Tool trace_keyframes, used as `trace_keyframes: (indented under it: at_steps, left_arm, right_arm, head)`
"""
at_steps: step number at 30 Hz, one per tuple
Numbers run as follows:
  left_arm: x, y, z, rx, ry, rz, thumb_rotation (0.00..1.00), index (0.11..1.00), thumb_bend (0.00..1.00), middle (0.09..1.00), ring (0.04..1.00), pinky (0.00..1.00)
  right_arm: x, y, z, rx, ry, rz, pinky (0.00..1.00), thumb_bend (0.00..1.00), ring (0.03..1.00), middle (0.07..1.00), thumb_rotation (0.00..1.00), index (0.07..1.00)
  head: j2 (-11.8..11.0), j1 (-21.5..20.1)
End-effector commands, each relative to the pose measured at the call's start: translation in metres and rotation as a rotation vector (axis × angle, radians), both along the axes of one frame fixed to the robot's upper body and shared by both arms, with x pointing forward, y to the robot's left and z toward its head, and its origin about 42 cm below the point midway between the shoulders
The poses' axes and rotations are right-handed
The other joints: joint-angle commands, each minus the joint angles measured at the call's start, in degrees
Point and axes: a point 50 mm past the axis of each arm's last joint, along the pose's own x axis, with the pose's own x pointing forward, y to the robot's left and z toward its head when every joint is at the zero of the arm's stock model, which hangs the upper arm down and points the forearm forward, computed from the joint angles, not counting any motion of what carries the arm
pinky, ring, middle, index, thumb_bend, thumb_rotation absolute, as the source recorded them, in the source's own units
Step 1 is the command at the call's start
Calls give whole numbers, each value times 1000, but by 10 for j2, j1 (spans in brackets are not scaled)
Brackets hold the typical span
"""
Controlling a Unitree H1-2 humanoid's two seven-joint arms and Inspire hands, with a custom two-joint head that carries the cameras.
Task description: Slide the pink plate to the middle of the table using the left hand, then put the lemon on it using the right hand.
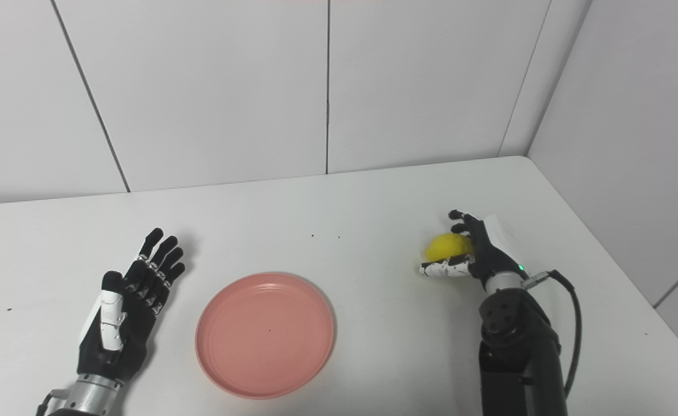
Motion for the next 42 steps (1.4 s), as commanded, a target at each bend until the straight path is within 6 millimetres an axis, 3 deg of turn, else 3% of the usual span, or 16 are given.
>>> trace_keyframes:
  at_steps: [1,7,8,9,11,13,21,25,27,29,32,35,38,42]
  left_arm:
    - [-2,2,-1,-4,-9,-8,1000,973,846,972,973,981]
    - [-2,2,-2,-6,-10,-12,1000,975,839,974,974,978]
    - [-3,2,-1,-7,-9,-11,999,974,838,973,975,978]
    - [-3,2,-1,-5,-9,-12,999,974,837,973,975,978]
    - [-3,2,-1,-4,-9,-15,1000,976,836,975,976,979]
    - [-3,1,0,-6,-11,-19,1000,976,833,976,977,983]
    - [-3,-1,2,2,-17,-24,1000,976,834,981,982,990]
    - [-3,-1,2,0,-17,-25,1000,977,832,979,983,991]
    - [-3,-1,2,-2,-16,-26,1000,976,830,979,982,992]
    - [-3,-2,1,-4,-15,-26,1000,975,828,979,982,993]
    - [-3,-1,1,-4,-15,-29,998,980,829,983,984,995]
    - [-2,-1,1,-1,-12,-30,996,981,837,983,985,996]
    - [-3,-1,1,0,-11,-29,995,978,837,981,983,993]
    - [-3,-3,1,-5,-12,-27,996,978,829,981,981,984]
  right_arm:
    - [5,1,13,-47,-65,-5,583,834,686,743,49,752]
    - [5,8,10,-96,-83,-2,456,812,570,631,17,642]
    - [5,8,10,-102,-84,-1,397,669,514,585,70,565]
    - [6,9,10,-112,-86,2,389,639,506,579,82,550]
    - [7,10,9,-132,-92,10,309,551,430,465,17,527]
    - [8,10,9,-152,-99,20,273,530,386,430,2,529]
    - [11,15,7,-209,-114,37,206,528,308,449,0,507]
    - [14,17,6,-239,-107,39,209,523,312,415,0,533]
    - [15,18,5,-240,-112,37,209,530,311,461,0,500]
    - [15,18,4,-218,-136,30,218,524,323,424,0,528]
    - [15,18,4,-187,-198,15,297,532,397,483,0,484]
    - [14,18,4,-174,-299,11,273,531,363,460,0,492]
    - [15,17,5,-167,-343,13,295,521,409,508,0,487]
    - [14,15,7,-174,-378,15,248,515,375,477,0,527]
  head:
    - [-1,0]
    - [0,1]
    - [0,1]
    - [1,0]
    - [1,0]
    - [2,0]
    - [3,0]
    - [3,-1]
    - [3,0]
    - [4,0]
    - [4,0]
    - [5,1]
    - [5,1]
    - [3,8]
